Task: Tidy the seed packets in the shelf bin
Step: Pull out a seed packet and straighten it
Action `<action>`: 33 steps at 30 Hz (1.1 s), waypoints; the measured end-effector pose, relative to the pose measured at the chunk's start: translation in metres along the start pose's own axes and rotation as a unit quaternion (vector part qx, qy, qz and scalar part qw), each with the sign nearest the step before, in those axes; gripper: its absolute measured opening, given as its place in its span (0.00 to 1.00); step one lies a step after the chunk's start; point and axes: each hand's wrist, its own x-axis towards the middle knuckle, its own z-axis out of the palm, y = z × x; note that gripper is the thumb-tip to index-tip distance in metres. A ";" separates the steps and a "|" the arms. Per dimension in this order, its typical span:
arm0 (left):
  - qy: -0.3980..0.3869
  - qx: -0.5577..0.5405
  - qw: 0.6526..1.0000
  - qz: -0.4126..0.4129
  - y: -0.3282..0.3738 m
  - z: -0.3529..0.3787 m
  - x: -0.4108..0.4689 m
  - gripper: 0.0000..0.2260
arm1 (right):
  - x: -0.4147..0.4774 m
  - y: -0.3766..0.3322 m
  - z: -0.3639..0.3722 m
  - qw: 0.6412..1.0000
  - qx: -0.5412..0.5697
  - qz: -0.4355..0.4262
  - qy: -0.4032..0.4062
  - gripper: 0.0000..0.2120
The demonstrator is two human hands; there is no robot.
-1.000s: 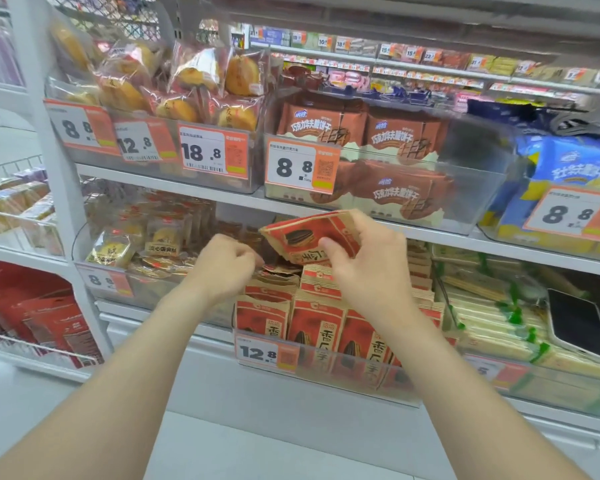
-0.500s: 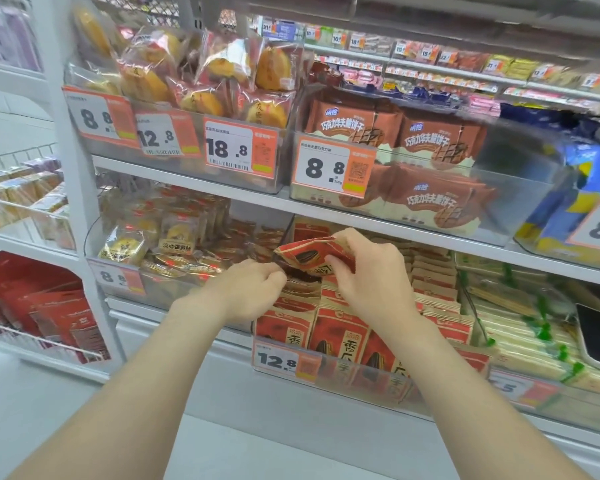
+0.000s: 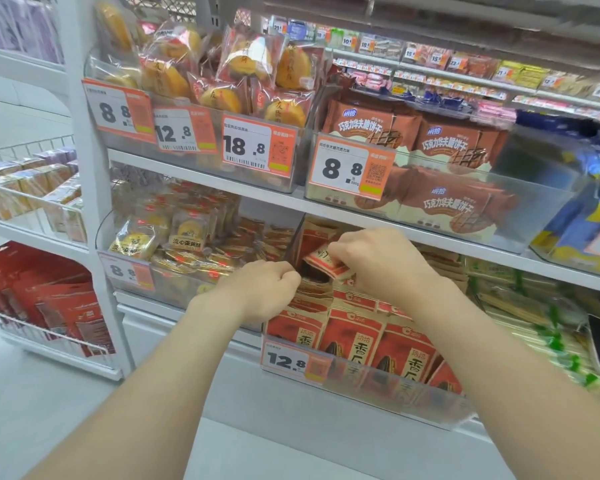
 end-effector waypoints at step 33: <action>0.049 0.042 0.998 0.025 0.008 0.004 -0.002 0.17 | 0.059 -0.038 0.040 0.939 0.166 0.288 -0.088 0.11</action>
